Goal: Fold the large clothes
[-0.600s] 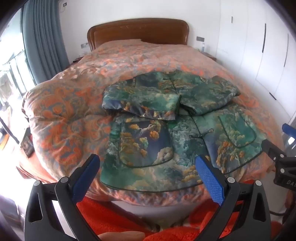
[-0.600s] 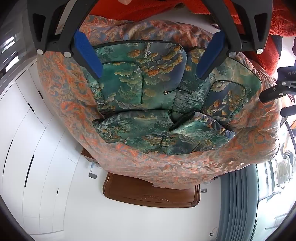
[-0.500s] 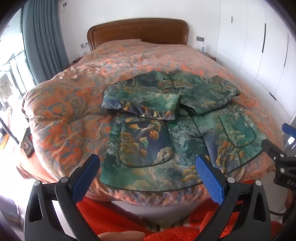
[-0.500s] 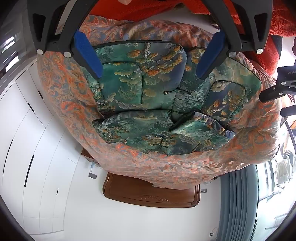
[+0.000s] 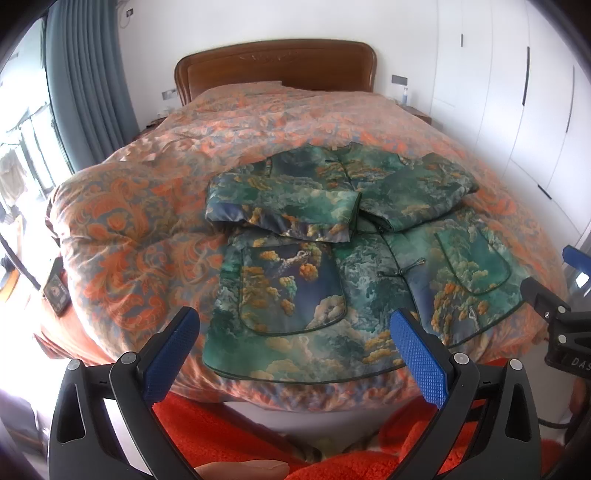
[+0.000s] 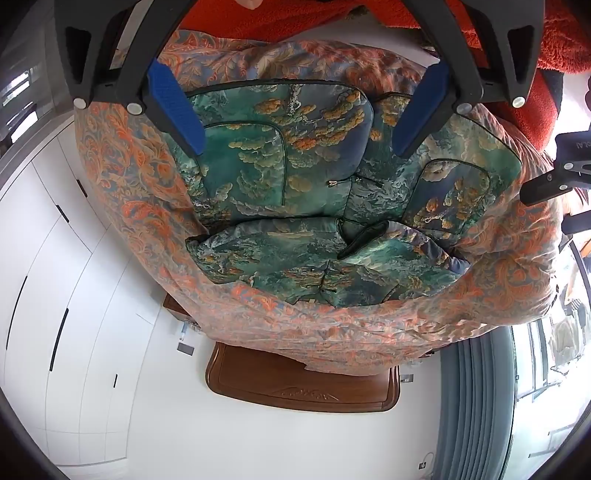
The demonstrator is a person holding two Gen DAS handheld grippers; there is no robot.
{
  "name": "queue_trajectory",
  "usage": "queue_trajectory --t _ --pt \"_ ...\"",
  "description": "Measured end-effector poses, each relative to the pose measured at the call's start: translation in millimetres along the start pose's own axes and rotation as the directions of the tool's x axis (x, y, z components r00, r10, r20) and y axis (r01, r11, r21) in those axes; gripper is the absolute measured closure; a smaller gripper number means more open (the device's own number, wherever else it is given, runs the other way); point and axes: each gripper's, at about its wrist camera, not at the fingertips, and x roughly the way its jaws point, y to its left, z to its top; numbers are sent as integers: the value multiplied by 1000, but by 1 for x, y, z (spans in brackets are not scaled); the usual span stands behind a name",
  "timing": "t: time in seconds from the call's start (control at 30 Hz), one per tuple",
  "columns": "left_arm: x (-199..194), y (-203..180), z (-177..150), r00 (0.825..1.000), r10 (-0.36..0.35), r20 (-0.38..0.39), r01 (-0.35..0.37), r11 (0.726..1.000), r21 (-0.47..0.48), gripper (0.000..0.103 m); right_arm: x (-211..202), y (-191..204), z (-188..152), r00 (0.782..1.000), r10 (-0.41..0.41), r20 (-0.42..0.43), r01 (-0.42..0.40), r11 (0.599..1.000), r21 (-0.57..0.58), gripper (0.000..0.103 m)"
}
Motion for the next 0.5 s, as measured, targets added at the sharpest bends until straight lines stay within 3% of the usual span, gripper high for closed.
queue_trajectory --t 0.5 --pt "-2 1 0 1000 1 7 -1 1000 4 0 -2 0 0 1000 -2 3 2 1000 -1 0"
